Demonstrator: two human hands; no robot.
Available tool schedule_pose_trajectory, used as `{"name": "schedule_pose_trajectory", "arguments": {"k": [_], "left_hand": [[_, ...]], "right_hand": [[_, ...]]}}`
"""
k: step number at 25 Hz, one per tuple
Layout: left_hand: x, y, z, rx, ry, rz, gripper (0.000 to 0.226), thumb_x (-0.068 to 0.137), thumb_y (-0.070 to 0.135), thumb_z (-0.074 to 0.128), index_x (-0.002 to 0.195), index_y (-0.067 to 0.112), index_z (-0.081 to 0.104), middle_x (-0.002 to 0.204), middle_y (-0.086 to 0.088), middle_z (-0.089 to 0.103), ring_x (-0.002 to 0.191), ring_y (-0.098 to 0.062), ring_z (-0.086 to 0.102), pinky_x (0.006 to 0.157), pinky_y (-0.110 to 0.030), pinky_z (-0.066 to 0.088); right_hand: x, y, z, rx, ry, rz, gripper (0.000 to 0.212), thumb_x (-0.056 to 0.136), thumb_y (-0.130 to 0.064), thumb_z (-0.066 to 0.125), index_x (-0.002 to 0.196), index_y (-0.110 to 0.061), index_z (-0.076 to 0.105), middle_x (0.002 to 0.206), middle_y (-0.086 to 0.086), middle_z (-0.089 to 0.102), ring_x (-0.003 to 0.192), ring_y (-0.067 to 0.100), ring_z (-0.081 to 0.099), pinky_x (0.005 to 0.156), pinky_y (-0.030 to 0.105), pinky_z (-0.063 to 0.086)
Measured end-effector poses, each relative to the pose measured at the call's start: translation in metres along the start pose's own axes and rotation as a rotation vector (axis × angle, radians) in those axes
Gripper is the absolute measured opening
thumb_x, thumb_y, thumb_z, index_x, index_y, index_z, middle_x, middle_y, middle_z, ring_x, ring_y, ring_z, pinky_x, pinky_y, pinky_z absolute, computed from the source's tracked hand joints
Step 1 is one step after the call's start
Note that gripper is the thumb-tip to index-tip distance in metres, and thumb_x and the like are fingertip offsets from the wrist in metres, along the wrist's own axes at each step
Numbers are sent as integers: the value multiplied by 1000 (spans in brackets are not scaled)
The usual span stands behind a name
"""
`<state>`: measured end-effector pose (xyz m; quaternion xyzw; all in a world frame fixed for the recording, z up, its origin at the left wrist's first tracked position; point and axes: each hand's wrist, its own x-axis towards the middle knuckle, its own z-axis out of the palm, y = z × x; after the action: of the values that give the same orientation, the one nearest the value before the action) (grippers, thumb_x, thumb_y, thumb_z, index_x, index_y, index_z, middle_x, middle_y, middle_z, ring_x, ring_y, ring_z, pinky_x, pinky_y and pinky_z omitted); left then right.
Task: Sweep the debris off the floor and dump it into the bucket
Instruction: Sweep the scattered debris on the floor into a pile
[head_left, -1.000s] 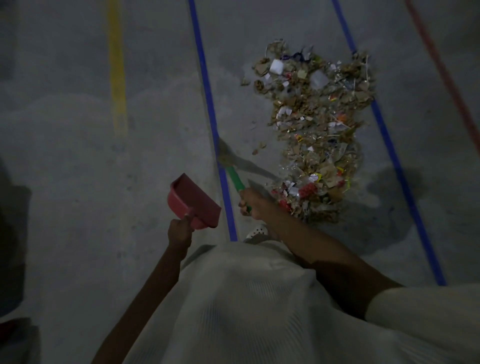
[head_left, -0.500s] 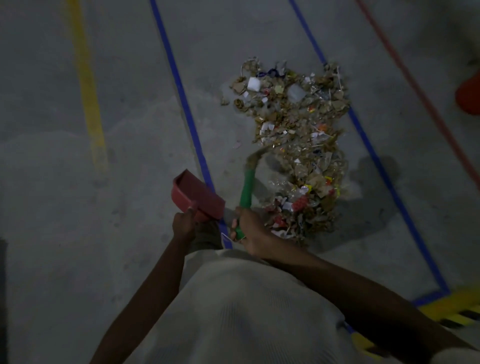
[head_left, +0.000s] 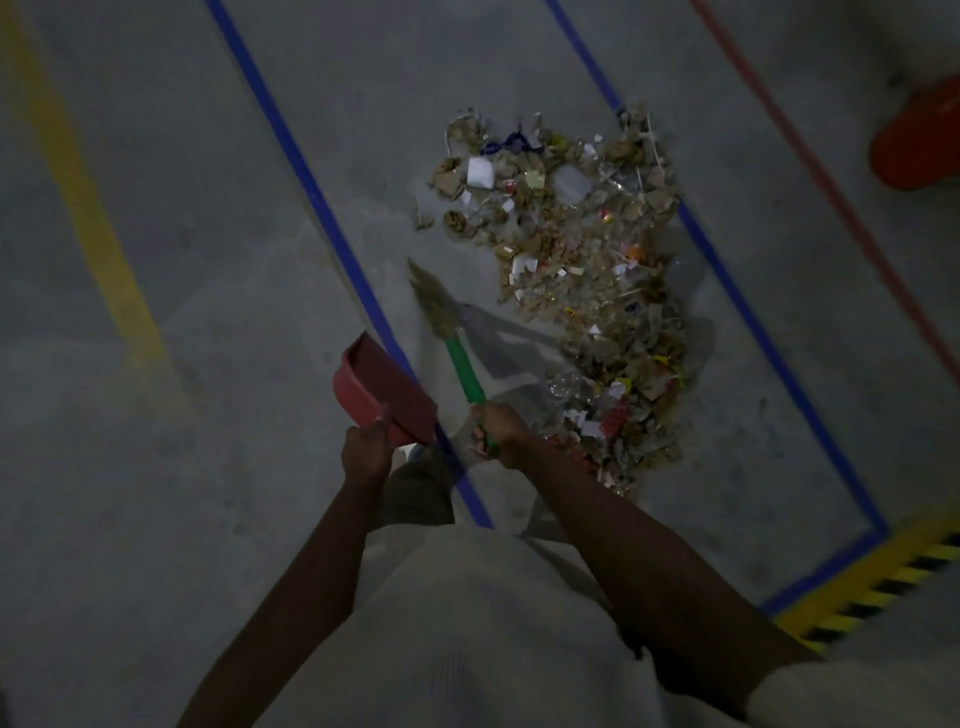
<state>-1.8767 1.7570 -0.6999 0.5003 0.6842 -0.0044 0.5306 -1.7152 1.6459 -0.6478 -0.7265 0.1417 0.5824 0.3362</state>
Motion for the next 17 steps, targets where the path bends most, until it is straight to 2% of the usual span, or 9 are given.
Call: {"name": "schedule_pose_trajectory", "arguments": {"k": [3,7,9,11,13,15,17], "left_hand": [[27,13,-14,70,-64,-26,51,97,47,53,112,-1,64,114,-24,67,108,-41,64,91,-47,52],[40,28,-24,115,-118,-23,65,91,56,59,105,-7,67,111,-32,64,104,-49,62,88,-57,50],[38,39,-25,133,-153,-34,66,90,56,61,109,-7,67,114,-34,63,105,-51,60,89,-58,50],[38,52,-26,165,-204,3,60,92,51,59,107,-7,67,112,-33,64,103,-51,61,85,-56,51],[41,69,-32,162,-231,21,52,92,49,60,96,-2,69,98,-26,68,86,-43,66,71,-44,50],[46,88,-43,95,-228,14,50,85,52,66,80,3,71,77,-16,66,59,-28,58,56,-33,41],[54,103,-56,50,-200,30,51,85,53,67,77,2,71,69,-13,61,47,-22,48,49,-29,35]], "right_hand": [[11,-26,15,218,105,49,26,107,-11,36,83,-8,45,69,11,40,57,19,40,58,32,39],[-38,-36,50,478,135,77,28,104,-12,40,76,-9,45,72,11,46,58,22,47,51,30,40],[-71,-29,66,547,141,73,35,104,-20,45,72,-9,50,72,12,52,62,24,51,57,30,45],[-94,-31,77,622,91,28,38,106,-25,45,72,-9,51,66,10,53,55,21,51,50,26,46],[-100,-45,86,679,43,-19,34,107,-24,45,77,-8,50,60,8,49,47,17,47,41,22,44],[-92,-64,98,635,2,-43,32,107,-24,46,81,-7,51,52,4,48,40,15,46,39,22,43],[-77,-80,113,497,-63,-79,36,107,-26,45,78,-7,50,46,1,48,34,16,45,38,21,41]]}}
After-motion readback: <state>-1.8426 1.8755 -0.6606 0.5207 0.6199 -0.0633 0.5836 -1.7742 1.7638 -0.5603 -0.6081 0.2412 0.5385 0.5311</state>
